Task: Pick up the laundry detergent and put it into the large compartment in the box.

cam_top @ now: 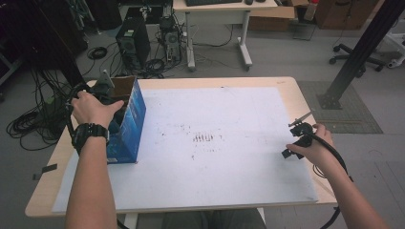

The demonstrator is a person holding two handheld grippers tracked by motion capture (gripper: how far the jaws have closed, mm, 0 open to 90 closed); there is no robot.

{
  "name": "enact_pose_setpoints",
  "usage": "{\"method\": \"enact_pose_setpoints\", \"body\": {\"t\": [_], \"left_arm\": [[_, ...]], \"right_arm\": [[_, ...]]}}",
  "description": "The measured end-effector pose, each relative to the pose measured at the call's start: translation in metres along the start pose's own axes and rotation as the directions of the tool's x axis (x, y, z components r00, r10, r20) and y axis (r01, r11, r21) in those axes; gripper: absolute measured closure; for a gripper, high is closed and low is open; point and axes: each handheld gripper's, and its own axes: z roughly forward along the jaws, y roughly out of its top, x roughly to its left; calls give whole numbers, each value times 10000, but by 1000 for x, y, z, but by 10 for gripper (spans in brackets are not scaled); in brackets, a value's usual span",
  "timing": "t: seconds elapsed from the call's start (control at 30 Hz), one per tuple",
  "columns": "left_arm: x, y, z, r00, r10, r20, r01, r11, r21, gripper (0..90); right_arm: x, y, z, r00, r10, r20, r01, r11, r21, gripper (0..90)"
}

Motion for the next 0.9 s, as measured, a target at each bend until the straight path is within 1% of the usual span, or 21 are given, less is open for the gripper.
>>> {"method": "enact_pose_setpoints", "body": {"t": [0.33,0.43,0.53,0.63,0.9], "left_arm": [[-2,0,1,10000,37,-73,-36,10000,39,371],[-3,0,0,10000,45,-11,-46,10000,-14,355],[-4,0,2,10000,76,-28,-76,9998,183,313],[-5,0,2,10000,45,-81,-44,9999,114,278],[-5,-2,0,9999,-13,-116,14,10000,74,246]], "right_arm": [[-1,-2,0,10000,71,3,-71,10000,-1,161],[-1,-2,0,10000,50,0,-50,10000,-23,161],[0,-2,0,10000,38,-18,-38,10000,-10,161],[0,-2,0,10000,26,-28,-26,10000,-26,161],[0,-2,0,10000,36,-33,-36,10000,-4,161]]}}
